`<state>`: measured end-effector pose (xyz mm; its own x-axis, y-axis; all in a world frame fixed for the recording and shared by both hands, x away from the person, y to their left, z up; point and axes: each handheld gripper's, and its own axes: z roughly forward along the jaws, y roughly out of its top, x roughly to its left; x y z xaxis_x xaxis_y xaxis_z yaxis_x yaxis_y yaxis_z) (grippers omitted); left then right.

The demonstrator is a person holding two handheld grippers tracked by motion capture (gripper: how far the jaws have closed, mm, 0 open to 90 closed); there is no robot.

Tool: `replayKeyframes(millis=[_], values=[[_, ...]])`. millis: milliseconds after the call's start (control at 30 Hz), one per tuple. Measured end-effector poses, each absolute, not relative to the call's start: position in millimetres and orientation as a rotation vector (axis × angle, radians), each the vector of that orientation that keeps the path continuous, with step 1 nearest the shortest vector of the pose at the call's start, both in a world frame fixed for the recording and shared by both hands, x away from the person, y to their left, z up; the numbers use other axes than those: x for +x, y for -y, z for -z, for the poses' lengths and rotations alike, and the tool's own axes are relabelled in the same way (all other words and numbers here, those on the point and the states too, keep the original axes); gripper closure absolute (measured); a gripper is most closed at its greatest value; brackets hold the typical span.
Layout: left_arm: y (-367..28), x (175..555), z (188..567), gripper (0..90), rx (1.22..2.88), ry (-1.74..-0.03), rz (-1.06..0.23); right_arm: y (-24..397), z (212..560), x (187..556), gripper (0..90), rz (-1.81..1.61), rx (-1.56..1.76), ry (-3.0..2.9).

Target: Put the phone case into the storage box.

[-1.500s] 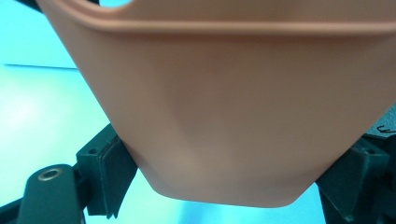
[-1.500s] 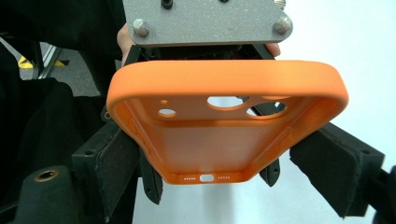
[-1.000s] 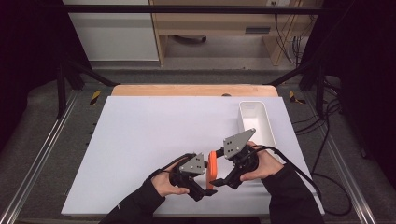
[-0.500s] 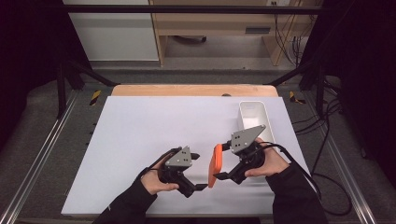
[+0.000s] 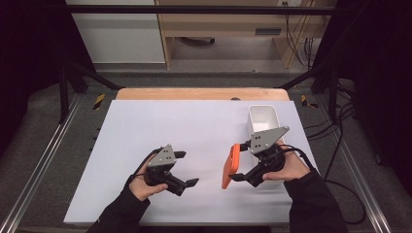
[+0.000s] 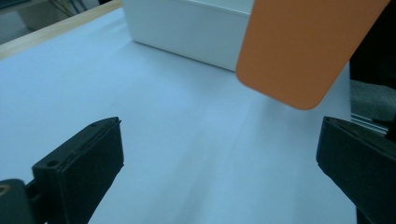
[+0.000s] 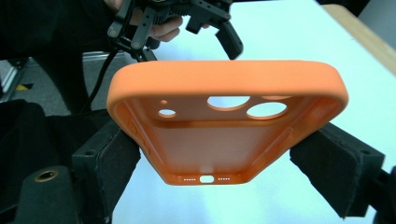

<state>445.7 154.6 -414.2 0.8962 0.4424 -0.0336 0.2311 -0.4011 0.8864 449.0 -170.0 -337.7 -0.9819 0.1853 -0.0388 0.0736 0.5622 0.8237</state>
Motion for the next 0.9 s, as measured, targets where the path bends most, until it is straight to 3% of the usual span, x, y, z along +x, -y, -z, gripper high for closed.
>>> replayKeyframes(millis=[400, 900], values=[[-202.7, 446.8, 414.1, 0.2, 1.889, -0.641, -0.312, 183.1, 326.0, 450.8, 16.3, -1.415, 0.321, -2.573], [-249.8, 444.3, 429.6, 0.3, 1.863, -0.783, -0.411, 190.7, 318.3, 458.7, 16.4, -1.427, 0.464, -2.479]])
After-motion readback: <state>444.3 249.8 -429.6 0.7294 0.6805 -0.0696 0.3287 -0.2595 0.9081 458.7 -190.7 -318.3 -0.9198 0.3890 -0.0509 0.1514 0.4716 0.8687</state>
